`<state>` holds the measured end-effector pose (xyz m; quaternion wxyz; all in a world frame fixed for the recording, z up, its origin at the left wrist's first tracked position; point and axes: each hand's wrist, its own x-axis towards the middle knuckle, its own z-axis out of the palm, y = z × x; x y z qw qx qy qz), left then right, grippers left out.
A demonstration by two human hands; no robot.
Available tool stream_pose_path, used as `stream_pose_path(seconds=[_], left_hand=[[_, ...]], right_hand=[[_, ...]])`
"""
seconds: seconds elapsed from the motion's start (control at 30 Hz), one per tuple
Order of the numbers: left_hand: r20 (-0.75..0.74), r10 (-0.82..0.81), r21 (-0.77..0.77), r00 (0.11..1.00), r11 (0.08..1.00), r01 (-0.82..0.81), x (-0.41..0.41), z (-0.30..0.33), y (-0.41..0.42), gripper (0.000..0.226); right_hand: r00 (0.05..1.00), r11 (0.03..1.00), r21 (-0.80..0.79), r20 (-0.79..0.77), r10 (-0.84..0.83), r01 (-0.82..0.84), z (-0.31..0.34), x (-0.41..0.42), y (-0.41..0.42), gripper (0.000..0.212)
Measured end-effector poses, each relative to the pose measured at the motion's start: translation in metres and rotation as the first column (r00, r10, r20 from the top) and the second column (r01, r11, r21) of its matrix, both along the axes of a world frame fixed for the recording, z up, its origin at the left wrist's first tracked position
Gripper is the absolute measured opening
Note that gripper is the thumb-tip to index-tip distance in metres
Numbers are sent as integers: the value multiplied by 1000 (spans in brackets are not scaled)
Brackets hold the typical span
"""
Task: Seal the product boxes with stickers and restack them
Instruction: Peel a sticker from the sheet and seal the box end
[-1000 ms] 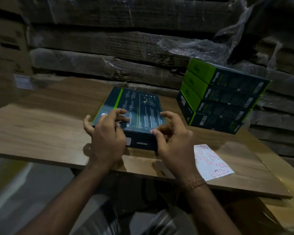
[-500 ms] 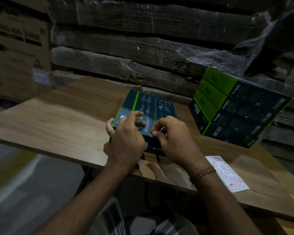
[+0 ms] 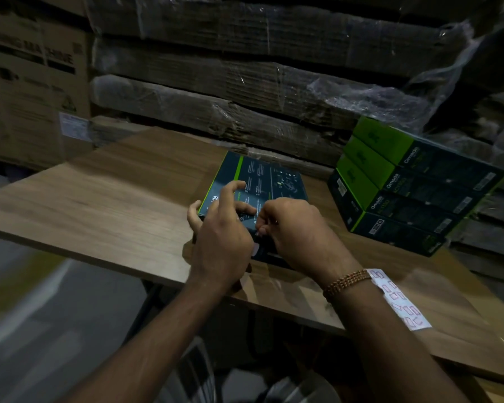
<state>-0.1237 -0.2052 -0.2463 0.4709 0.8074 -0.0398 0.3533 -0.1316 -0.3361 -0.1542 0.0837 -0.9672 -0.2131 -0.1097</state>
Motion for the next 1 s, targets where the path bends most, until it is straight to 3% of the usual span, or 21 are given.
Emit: stream_pose_path(seconds=[0.2, 0.7, 0.87, 1.0], left_hand=[[6, -8, 5, 1000, 1000, 8, 0, 0, 0, 62], [-33, -48, -9, 998, 999, 47, -1, 0, 3, 58], [-94, -132, 6, 987, 991, 134, -9, 1, 8, 75], [-121, -143, 121, 982, 980, 158, -10, 0, 12, 95]], right_hand=[[998, 993, -118, 60, -1, 8, -1, 2, 2, 13], [999, 981, -194, 44, -3, 12, 3, 5, 6, 23], [999, 978, -208, 43, 1, 8, 5, 3, 7, 23], [999, 981, -195, 45, 9, 0, 6, 2, 6, 17]])
